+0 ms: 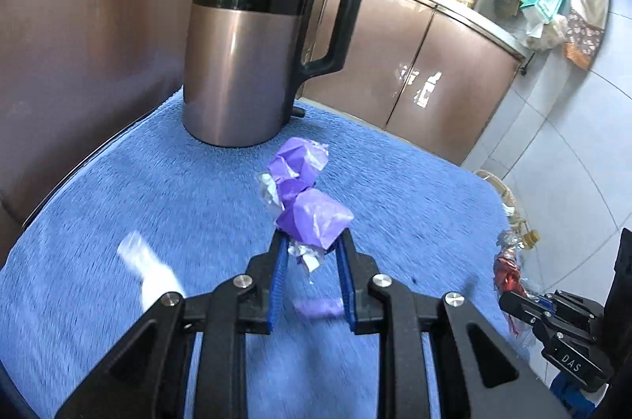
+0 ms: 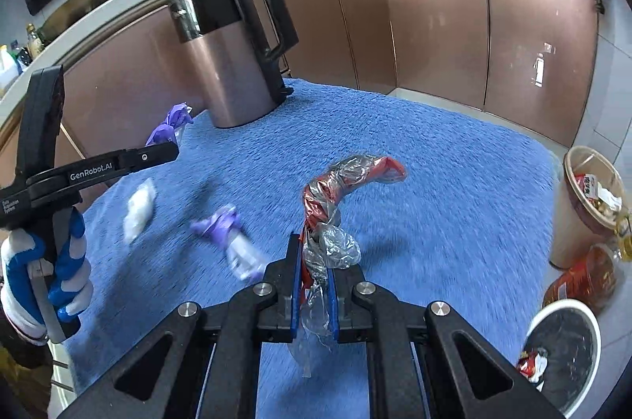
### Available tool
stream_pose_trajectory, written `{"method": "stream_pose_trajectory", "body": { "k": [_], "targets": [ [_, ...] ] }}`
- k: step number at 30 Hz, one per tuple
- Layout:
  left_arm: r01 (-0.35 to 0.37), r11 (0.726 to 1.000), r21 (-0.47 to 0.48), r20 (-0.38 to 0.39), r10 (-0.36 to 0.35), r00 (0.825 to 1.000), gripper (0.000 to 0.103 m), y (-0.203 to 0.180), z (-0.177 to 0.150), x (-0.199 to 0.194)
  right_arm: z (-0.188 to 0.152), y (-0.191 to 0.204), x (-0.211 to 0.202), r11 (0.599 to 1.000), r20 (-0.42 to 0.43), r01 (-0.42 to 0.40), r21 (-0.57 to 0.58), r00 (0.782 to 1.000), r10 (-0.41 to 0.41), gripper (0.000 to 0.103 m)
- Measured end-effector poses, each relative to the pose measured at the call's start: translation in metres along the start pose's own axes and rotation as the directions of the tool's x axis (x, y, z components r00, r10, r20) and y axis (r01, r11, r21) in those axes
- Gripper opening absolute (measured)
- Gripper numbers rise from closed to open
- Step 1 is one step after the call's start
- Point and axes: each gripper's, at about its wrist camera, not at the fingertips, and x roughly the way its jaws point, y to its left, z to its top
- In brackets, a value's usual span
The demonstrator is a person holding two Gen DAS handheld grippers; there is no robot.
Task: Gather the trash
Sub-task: 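Grasp the purple wrapper with the left gripper while the right grasps the clear red-tied bag, then carry the purple wrapper and clear bag over the bin and open both grippers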
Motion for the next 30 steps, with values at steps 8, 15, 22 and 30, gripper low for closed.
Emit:
{"method": "stream_pose_trajectory", "body": {
  "k": [8,15,22,30],
  "targets": [
    [0.016,1.000,0.002,0.048,-0.016,0.999,0.023,-0.006,-0.020,-0.057,-0.017,0.028,-0.044,1.000,0.033,-0.007,-0.024,0.999,0.008,0.010],
    [0.008,1.000,0.000,0.103,-0.008,0.995,0.023,-0.010,-0.033,-0.102,-0.028,0.049,-0.084,0.999,0.087,-0.020,-0.050,0.996,0.024,0.010],
    [0.009,1.000,0.012,0.134,-0.011,0.991,0.023,-0.024,-0.044,-0.130,-0.041,0.048,-0.126,0.999,0.152,-0.038,-0.029,0.987,0.042,0.010],
    [0.050,0.997,0.054,0.144,-0.057,0.988,0.023,-0.060,-0.047,-0.139,-0.053,0.019,-0.176,1.000,0.232,0.007,0.023,0.973,-0.012,0.010]
  ]
}}
